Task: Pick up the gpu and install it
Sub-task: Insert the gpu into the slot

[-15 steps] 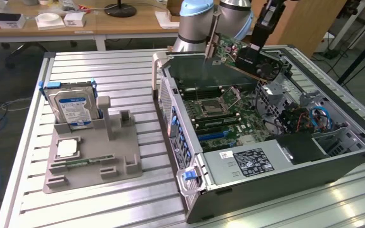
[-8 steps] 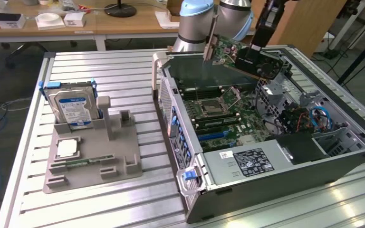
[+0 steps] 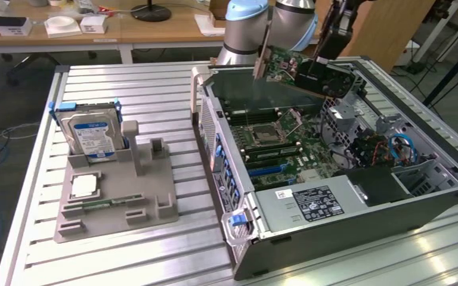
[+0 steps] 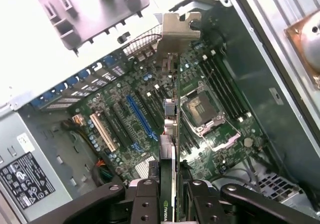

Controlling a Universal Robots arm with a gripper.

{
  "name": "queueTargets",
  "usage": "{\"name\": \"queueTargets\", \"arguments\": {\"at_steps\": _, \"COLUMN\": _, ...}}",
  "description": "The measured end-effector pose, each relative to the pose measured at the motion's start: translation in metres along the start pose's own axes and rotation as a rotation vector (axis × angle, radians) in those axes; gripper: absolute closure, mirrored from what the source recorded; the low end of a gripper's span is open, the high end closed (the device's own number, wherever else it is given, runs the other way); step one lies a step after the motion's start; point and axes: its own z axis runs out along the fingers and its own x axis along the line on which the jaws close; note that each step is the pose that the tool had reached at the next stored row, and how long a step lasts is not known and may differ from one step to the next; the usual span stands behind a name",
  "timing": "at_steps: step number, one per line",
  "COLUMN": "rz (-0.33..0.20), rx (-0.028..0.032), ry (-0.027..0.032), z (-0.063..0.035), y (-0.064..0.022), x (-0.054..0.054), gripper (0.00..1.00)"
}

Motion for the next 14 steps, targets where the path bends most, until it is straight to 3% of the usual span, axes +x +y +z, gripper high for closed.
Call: {"name": "queueTargets", "arguments": {"at_steps": 14, "rz": -0.209, "rx": -0.0051, "ry": 0.0099, "z": 0.0001, "y": 0.0000, "x": 0.0000, "gripper": 0.74}}
